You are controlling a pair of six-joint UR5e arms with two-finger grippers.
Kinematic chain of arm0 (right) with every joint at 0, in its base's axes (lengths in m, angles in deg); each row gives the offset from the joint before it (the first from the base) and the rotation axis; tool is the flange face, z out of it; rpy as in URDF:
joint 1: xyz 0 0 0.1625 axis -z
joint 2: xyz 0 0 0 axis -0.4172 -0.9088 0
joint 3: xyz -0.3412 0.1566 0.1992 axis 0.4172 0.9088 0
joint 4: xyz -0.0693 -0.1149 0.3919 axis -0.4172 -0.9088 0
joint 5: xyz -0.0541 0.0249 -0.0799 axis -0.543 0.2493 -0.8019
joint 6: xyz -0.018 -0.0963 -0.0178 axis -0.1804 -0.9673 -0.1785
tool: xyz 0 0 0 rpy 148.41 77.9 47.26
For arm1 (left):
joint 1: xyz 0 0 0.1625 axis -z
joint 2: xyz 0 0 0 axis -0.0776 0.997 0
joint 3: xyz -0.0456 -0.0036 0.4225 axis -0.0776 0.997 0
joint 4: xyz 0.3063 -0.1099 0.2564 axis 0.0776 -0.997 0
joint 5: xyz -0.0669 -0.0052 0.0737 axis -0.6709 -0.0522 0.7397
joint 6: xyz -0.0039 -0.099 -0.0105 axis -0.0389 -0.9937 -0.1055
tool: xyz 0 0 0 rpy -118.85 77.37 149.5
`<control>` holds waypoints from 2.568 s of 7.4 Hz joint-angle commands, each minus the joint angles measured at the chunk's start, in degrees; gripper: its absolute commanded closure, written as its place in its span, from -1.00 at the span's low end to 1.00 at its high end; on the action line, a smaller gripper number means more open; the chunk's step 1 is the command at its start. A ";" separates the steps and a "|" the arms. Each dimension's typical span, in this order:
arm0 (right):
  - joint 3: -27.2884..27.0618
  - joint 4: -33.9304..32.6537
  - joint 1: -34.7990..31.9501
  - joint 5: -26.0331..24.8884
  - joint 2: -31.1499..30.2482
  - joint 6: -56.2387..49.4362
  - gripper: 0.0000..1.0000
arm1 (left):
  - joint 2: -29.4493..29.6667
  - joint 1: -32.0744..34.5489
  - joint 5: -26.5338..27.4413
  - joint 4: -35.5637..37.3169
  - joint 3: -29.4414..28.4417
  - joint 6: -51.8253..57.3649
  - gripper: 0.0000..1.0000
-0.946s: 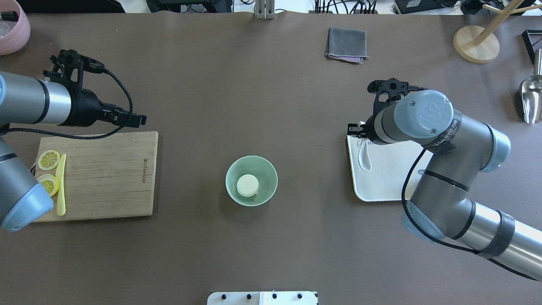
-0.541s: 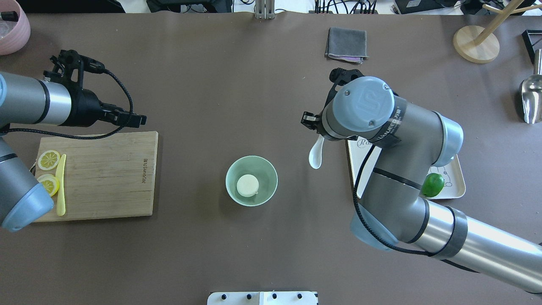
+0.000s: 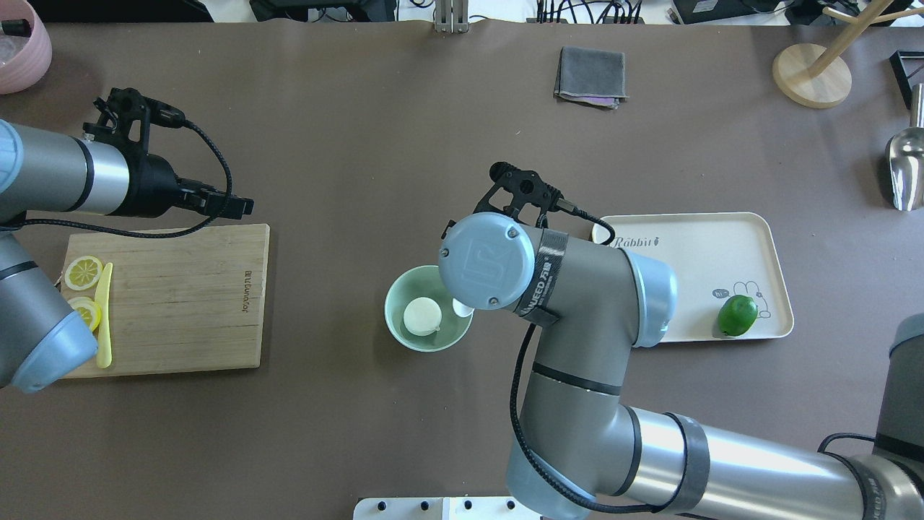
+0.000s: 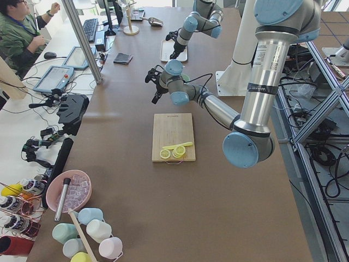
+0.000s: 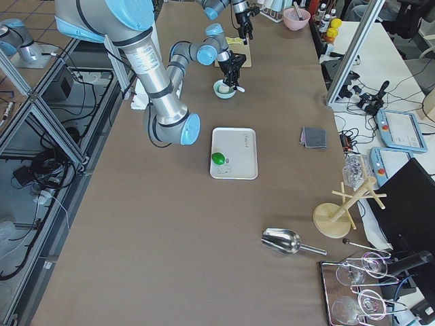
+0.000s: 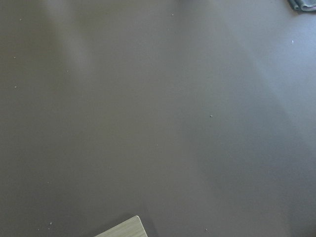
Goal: Put spoon and bun in bowl
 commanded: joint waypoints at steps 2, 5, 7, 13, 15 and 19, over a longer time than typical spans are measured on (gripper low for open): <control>7.88 -3.70 2.93 -7.17 5.67 4.08 1.00 | 0.72 -0.14 -0.27 -0.17 -1.68 -0.05 -0.94; 7.70 -5.13 4.33 -8.41 5.67 3.90 1.00 | 0.81 -0.05 -0.27 -0.18 -2.13 -0.14 -0.94; 7.61 -5.13 5.12 -8.41 5.76 3.73 1.00 | 0.81 -0.05 -0.27 -0.18 -2.13 -0.05 -0.94; -9.65 -12.08 -0.37 -0.65 1.57 -13.08 -1.00 | 0.46 1.35 -2.62 0.52 -1.87 0.30 -0.94; -18.02 -11.55 -10.99 12.62 -7.03 -33.08 -1.00 | -0.42 9.49 -11.56 2.88 -3.09 6.31 -0.94; -18.76 -9.54 -35.15 34.79 -23.63 -78.07 -1.00 | -1.39 34.34 -23.63 36.03 -2.22 49.67 -0.95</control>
